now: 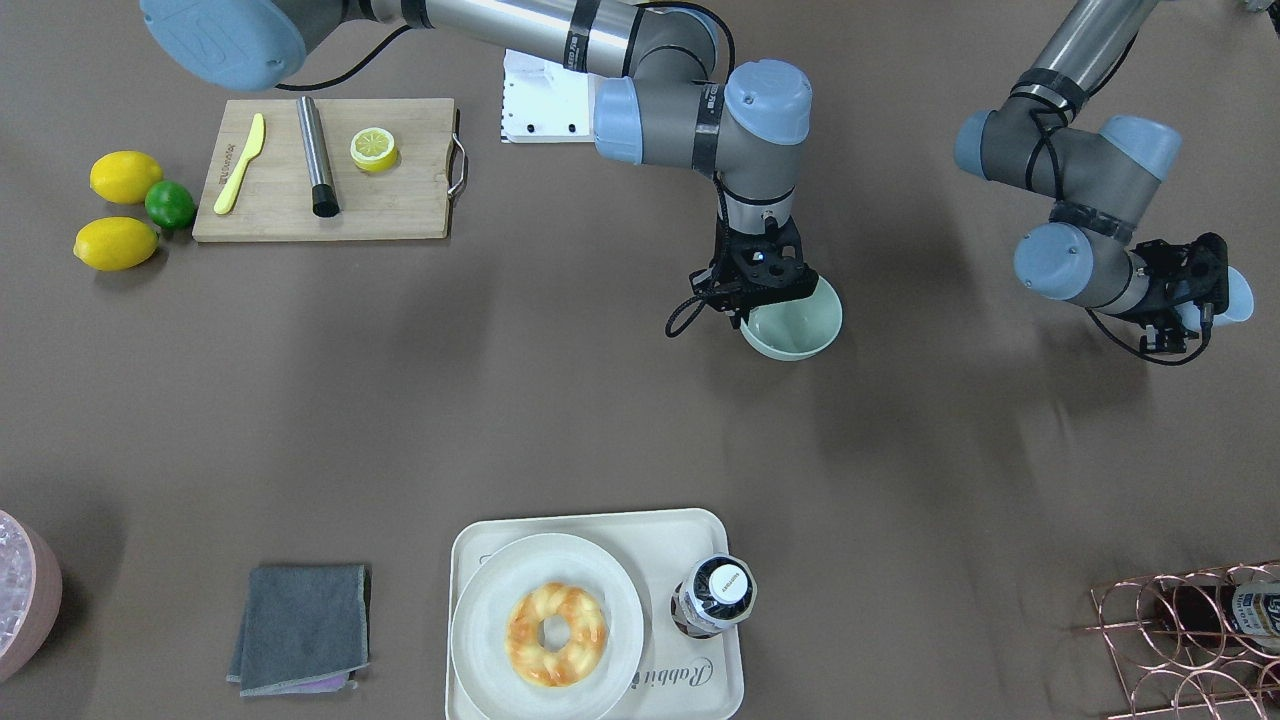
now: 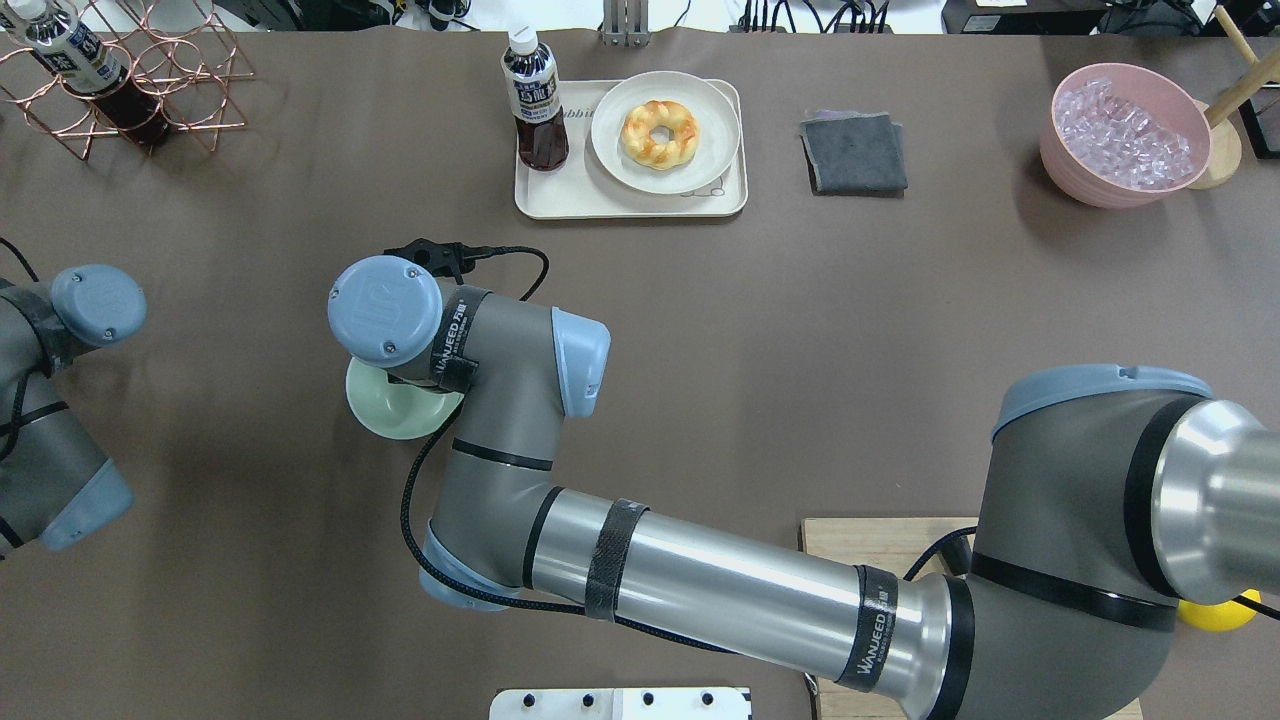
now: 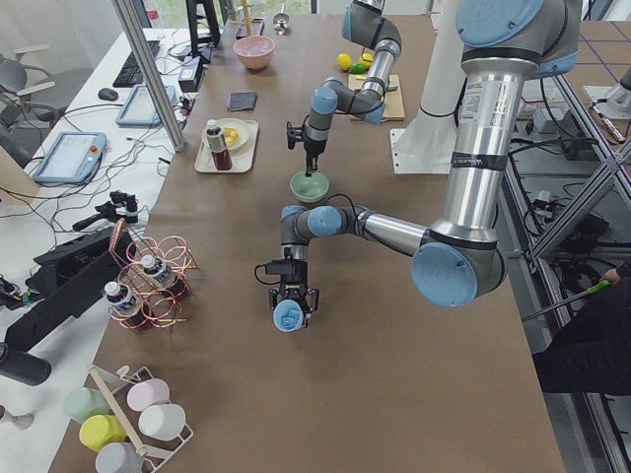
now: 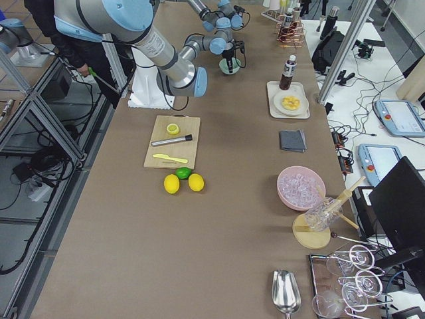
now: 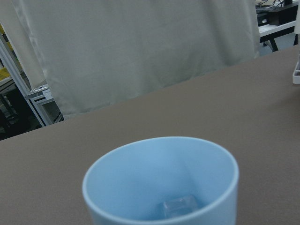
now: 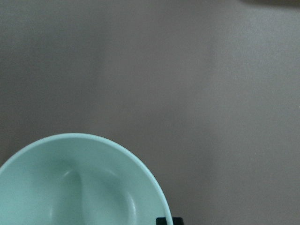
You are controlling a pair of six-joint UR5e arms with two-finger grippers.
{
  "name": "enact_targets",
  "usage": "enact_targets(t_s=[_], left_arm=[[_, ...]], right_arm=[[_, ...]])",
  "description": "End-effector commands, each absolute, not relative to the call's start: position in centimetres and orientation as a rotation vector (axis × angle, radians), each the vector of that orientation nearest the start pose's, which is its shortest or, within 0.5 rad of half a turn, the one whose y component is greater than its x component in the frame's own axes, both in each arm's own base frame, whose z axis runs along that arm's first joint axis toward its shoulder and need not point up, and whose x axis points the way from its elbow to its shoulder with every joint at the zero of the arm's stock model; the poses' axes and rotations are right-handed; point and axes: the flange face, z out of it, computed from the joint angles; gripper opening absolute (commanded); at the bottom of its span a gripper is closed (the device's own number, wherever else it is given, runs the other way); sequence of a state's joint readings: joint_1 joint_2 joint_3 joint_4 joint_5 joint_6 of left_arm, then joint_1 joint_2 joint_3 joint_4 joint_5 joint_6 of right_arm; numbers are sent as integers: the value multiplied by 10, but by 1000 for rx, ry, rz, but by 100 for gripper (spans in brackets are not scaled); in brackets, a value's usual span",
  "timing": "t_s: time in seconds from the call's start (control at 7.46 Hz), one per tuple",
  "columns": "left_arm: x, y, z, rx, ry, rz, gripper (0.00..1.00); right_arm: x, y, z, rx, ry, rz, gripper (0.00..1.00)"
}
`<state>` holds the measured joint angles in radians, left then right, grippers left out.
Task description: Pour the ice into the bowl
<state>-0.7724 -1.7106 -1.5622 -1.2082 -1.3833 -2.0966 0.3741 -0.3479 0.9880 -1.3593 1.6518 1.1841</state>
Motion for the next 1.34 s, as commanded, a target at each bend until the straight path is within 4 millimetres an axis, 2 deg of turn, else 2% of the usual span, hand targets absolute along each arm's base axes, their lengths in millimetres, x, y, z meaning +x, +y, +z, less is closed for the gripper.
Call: enact_targets(t_s=[0.0, 0.13, 0.27, 0.4, 0.54, 0.67, 0.8, 0.94, 1.07, 1.21], left_arm=[[301, -501, 589, 186, -154, -1268, 56], [311, -511, 569, 188, -133, -1269, 56], [316, -516, 557, 189, -114, -1249, 56], [316, -516, 544, 193, -88, -1247, 56], [315, -512, 521, 200, -35, -1232, 56], [317, -511, 504, 204, 2, -1226, 55], [314, -507, 471, 203, 22, -1225, 55], [308, -499, 424, 203, 68, -1223, 55], [328, -484, 395, 170, 109, -1191, 55], [344, -484, 366, 164, 145, -1184, 55]], right_arm=[[-722, -457, 48, 260, -842, -9, 70], [-713, -466, 40, 235, -855, 12, 85], [-692, -482, 30, 220, -881, 30, 91], [-656, -511, 23, 188, -893, 54, 92], [-615, -556, 23, 176, -905, 63, 92], [-565, -600, 18, 172, -922, -7, 92], [-509, -637, 20, 174, -917, -43, 92], [-464, -670, 50, 161, -925, -102, 91], [-415, -686, 74, 188, -892, -140, 91], [-359, -697, 123, 224, -831, -207, 91]])
